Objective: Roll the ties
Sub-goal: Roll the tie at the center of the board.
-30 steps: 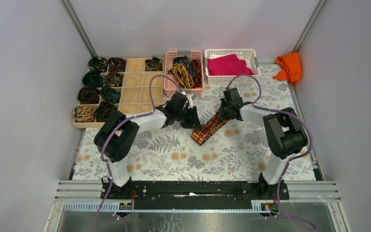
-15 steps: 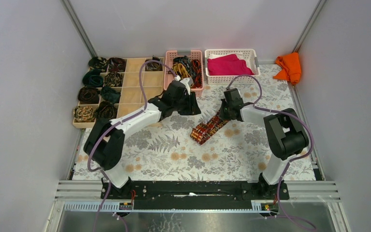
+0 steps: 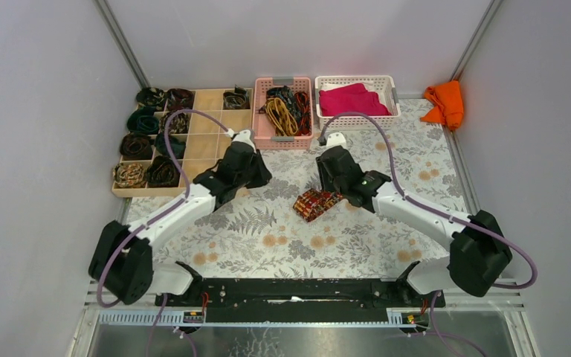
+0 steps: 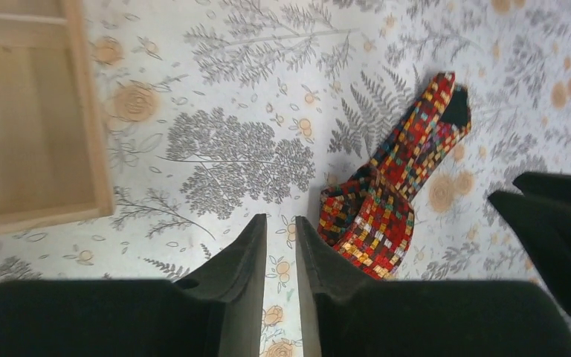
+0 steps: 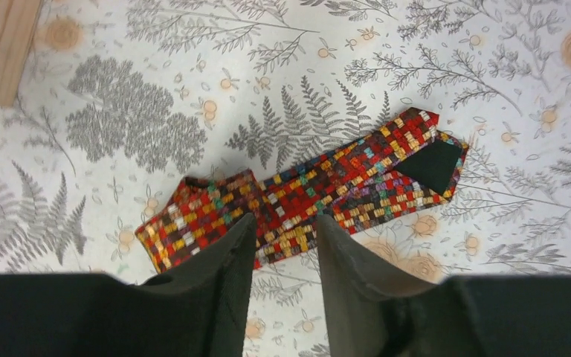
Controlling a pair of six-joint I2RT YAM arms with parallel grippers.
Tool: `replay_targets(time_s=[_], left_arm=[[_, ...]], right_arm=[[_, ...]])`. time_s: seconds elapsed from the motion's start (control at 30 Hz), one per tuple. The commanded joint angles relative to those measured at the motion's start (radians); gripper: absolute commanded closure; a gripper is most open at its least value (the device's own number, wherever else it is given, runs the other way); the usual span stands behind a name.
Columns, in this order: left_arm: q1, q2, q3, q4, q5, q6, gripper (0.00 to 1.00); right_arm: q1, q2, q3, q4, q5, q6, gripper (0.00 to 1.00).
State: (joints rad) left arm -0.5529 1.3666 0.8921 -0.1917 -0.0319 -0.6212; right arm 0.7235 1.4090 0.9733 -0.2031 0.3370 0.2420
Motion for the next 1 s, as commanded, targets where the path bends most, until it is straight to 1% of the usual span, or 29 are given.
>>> replay_targets(time_s=[0.0,0.13,0.2,0.27,0.4,0.5,0.57,0.63,0.73,0.8,0.97], left_arm=[[0.014,-0.109,-0.046,-0.005,-0.149,-0.042,0.73],[0.021,-0.19,-0.083,-0.034,-0.221,-0.06,0.73],[0.026,-0.222,-0.095,-0.047,-0.256,-0.066,0.72],[0.031,-0.25,-0.104,-0.063,-0.278,-0.07,0.72],[0.04,-0.287,-0.124,-0.062,-0.289,-0.072,0.7],[0.046,-0.286,-0.129,-0.06,-0.285,-0.069,0.7],[0.051,-0.281,-0.133,-0.056,-0.278,-0.065,0.7],[0.055,-0.278,-0.137,-0.052,-0.27,-0.064,0.7],[0.062,-0.278,-0.14,-0.045,-0.257,-0.058,0.7],[0.069,-0.276,-0.14,-0.04,-0.25,-0.05,0.7],[0.077,-0.273,-0.145,-0.033,-0.234,-0.045,0.71]], right_arm=[[0.102,-0.039,0.012,-0.067,0.093,-0.114,0.54],[0.182,-0.007,0.015,-0.057,0.132,-0.174,0.36],[0.216,0.011,0.025,-0.06,0.127,-0.195,0.34],[0.252,0.027,0.037,-0.062,0.128,-0.21,0.29],[0.321,0.067,0.056,-0.06,0.149,-0.23,0.27],[0.357,0.111,0.072,-0.061,0.156,-0.238,0.24],[0.375,0.142,0.076,-0.052,0.159,-0.238,0.24],[0.382,0.172,0.083,-0.052,0.155,-0.251,0.24],[0.383,0.226,0.1,-0.058,0.189,-0.27,0.23],[0.382,0.258,0.103,-0.047,0.21,-0.276,0.2],[0.381,0.343,0.114,-0.024,0.269,-0.302,0.17]])
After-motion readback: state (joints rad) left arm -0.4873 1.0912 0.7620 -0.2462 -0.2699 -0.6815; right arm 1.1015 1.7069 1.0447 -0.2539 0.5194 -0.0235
